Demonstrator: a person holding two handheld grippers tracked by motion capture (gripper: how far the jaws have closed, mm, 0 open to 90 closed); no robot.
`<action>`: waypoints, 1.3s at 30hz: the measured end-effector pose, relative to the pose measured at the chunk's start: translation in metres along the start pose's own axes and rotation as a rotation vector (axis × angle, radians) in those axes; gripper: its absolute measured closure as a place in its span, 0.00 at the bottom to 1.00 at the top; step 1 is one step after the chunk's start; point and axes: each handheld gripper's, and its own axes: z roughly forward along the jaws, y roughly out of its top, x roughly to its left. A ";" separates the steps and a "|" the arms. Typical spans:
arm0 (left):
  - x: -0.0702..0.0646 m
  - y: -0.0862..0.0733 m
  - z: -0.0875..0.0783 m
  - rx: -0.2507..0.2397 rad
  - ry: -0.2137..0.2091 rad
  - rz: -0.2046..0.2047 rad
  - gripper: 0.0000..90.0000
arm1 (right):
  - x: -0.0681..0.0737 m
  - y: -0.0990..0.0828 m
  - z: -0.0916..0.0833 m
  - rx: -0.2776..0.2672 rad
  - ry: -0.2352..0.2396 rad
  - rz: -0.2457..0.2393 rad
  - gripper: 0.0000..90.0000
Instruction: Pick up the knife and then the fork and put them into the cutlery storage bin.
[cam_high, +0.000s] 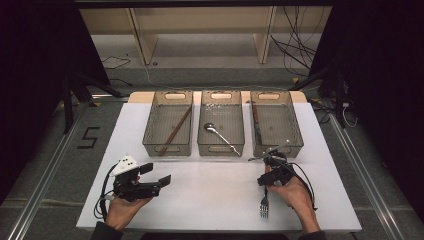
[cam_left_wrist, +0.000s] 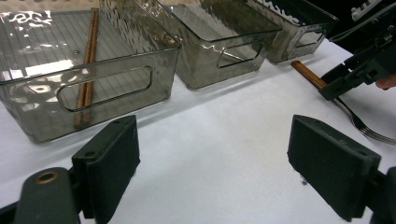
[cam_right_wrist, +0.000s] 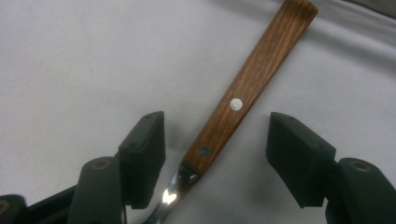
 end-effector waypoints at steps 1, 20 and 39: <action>0.000 0.000 0.001 0.003 0.002 0.002 0.18 | 0.001 0.000 0.000 0.005 -0.006 -0.005 0.44; 0.001 -0.002 0.003 0.012 -0.001 0.000 0.18 | 0.010 0.009 0.000 0.074 -0.034 -0.108 0.72; 0.005 -0.002 0.002 0.011 -0.003 -0.005 0.19 | 0.010 0.007 -0.004 0.055 0.009 -0.168 0.86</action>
